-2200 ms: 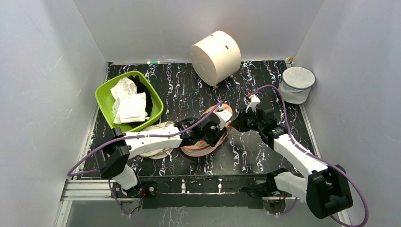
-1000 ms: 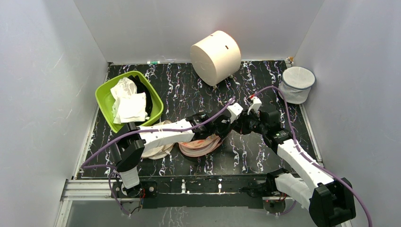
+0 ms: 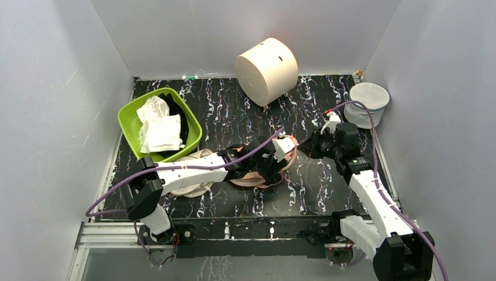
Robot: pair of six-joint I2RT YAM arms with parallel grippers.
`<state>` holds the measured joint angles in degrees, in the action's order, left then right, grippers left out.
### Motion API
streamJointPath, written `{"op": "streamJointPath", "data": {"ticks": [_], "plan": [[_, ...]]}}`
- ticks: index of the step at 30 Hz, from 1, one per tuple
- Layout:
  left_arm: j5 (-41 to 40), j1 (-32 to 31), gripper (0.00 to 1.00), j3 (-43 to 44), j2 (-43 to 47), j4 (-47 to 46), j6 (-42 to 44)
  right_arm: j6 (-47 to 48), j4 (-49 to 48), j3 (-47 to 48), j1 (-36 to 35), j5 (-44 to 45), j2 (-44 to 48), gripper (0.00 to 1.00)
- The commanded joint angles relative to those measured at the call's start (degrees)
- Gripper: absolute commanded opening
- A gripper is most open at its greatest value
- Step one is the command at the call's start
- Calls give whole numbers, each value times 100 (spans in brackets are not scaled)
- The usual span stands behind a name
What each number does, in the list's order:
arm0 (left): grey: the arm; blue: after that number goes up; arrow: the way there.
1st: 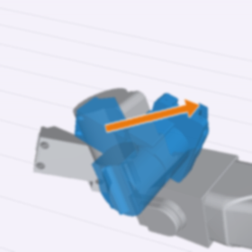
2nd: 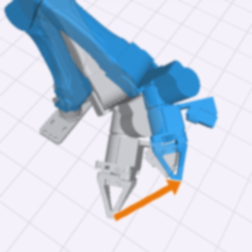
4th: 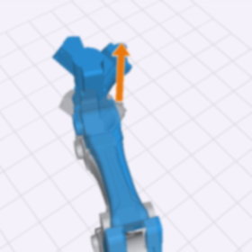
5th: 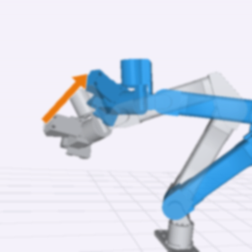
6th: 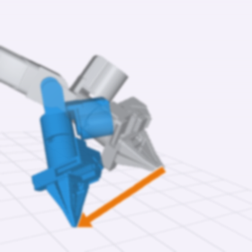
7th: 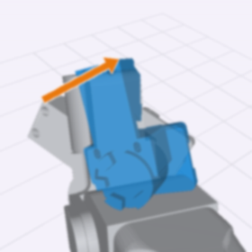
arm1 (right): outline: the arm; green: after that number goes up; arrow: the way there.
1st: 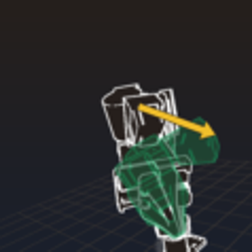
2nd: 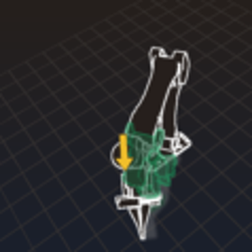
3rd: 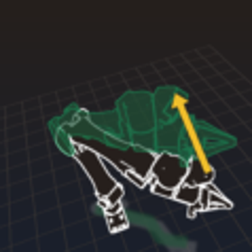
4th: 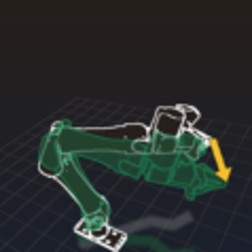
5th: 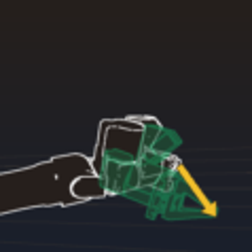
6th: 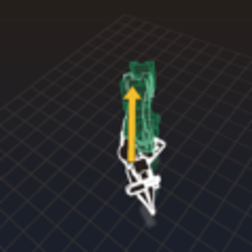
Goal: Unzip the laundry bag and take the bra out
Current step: Unzip the laundry bag at the center of the board.
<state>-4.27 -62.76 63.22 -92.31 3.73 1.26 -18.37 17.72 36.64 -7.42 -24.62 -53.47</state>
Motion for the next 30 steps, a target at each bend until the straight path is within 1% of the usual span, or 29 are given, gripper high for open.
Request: {"op": "streamJointPath", "data": {"ticks": [1, 5, 9, 11, 13, 15, 18, 20, 22, 24, 27, 30], "plan": [[474, 1, 57, 678, -89, 172, -238, -150, -364, -36, 18, -989, 103, 0], [757, 1, 67, 1016, -296, 210, -463, -171, -421, -166, 13, -1195, 221, 0], [712, -8, 72, 1291, -528, 277, -595, -294, -592, -325, 23, -1332, 306, 0], [566, -15, 72, 1441, -698, 388, -645, -348, -662, -384, 14, -1410, 329, 0], [212, -25, 71, 1606, -891, 567, -661, -404, -730, -435, 15, -1445, 333, 0], [-173, -26, 66, 1753, -1069, 762, -651, -423, -749, -476, 13, -1459, 344, 0], [-646, -26, 54, 1927, -1287, 1030, -554, -443, -750, -513, 14, -1471, 368, 0], [-784, -26, 40, 1966, -1315, 1127, -461, -463, -749, -533, 13, -1460, 400, 0], [-862, -26, 23, 1926, -1222, 1141, -382, -466, -744, -561, 13, -1374, 445, 0], [-898, -26, 10, 1807, -1059, 1102, -323, -484, -707, -576, 20, -1104, 497, 0], [-770, -25, 5, 1500, -707, 949, -184, -536, -644, -593, 20, -585, 573, 0], [-675, -25, 1, 1152, -333, 824, -126, -536, -644, -577, 22, -249, 542, 0]]}}
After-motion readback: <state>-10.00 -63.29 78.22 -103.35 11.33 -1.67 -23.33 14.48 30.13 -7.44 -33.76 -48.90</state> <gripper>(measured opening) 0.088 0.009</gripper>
